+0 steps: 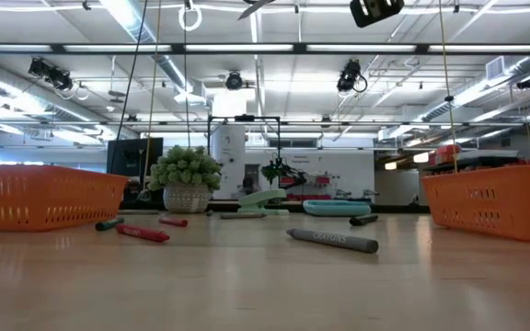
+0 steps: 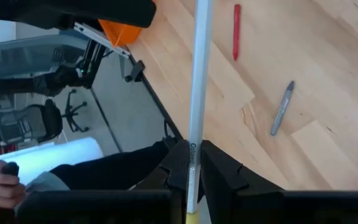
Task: Sort crayons/erasers/pens/pencils in bins
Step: Put the white pencil into the bottom right orange basket
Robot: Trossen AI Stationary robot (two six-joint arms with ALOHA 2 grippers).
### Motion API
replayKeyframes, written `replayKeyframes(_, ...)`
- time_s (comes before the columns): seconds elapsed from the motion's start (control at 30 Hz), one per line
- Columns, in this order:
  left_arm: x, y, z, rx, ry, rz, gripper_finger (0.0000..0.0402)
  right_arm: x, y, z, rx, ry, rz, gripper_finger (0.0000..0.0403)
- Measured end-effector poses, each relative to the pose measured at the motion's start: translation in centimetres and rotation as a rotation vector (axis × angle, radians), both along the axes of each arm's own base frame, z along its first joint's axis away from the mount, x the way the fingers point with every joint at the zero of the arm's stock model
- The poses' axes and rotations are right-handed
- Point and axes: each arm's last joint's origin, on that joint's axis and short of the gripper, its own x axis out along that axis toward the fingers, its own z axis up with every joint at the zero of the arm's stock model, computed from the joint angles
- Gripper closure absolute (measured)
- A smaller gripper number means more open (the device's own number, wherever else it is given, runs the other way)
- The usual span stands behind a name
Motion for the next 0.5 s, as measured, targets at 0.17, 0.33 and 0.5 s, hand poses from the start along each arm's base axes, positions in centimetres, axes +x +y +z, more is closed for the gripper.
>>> replayKeyframes(0.17,0.1,0.2,-0.4,0.009,0.031,0.005,0.0156,0.1,-0.1,0.1,0.007,-0.008,0.007,0.0362)
replayKeyframes(0.33,0.6,0.2,-1.1,0.022,0.061,0.016,0.0163,0.2,-0.1,0.2,0.021,-0.028,0.013,0.0362)
replayKeyframes(0.5,1.1,0.0,-1.9,0.028,0.083,0.015,0.017,0.3,-0.2,0.3,0.037,-0.043,0.024,0.0362)
